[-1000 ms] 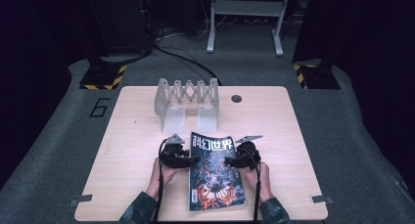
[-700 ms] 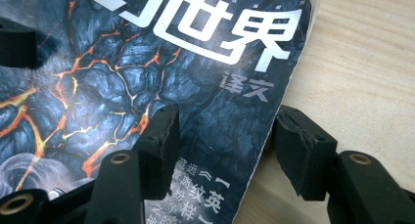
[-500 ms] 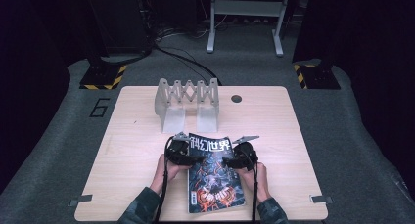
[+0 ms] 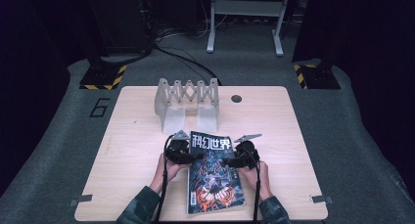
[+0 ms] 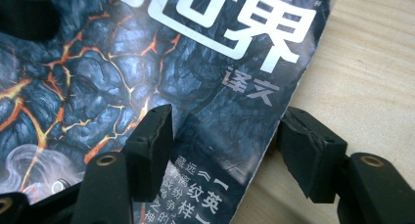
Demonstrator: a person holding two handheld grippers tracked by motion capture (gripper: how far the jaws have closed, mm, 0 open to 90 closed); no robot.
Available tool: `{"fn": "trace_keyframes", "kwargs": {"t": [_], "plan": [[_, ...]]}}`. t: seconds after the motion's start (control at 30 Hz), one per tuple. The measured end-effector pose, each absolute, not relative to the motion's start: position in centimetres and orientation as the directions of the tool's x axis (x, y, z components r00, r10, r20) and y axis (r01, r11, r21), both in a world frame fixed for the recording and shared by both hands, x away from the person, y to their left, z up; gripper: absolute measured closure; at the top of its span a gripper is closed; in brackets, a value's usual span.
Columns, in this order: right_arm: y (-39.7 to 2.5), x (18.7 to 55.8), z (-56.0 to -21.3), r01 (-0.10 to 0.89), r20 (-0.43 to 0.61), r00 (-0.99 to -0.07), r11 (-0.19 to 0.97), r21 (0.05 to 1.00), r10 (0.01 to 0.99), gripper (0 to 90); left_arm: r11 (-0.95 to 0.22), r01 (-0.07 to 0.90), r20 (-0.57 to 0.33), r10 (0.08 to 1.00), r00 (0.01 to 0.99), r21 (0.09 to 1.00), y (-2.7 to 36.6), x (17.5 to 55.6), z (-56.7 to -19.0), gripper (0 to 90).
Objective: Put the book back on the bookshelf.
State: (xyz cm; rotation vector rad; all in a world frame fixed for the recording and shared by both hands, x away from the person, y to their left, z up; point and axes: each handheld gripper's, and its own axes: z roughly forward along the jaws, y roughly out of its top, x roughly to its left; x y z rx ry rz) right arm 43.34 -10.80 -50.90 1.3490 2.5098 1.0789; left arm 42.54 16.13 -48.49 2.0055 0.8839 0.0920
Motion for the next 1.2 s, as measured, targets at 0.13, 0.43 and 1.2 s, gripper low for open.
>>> {"fn": "trace_keyframes", "kwargs": {"t": [0.13, 0.43, 1.2], "plan": [[-11.2, 43.8, -50.9, 0.699, 0.271, -0.612, 0.348, 0.625, 0.743, 35.3, -0.308, 0.515, -0.253, 0.606, 0.754, 0.800, 16.1, 42.0, -48.0, 70.9], [-11.7, 44.8, -50.2, 0.682, 0.287, -0.636, 0.348, 0.643, 0.716, 32.5, -0.307, 0.443, -0.209, 0.570, 0.794, 0.842, 16.1, 41.3, -47.3, 71.4], [-12.9, 46.8, -50.2, 0.666, 0.446, -0.700, 0.284, 0.690, 0.559, 26.3, -0.298, 0.321, -0.146, 0.486, 0.862, 0.899, 16.8, 40.6, -46.1, 73.2]]}}
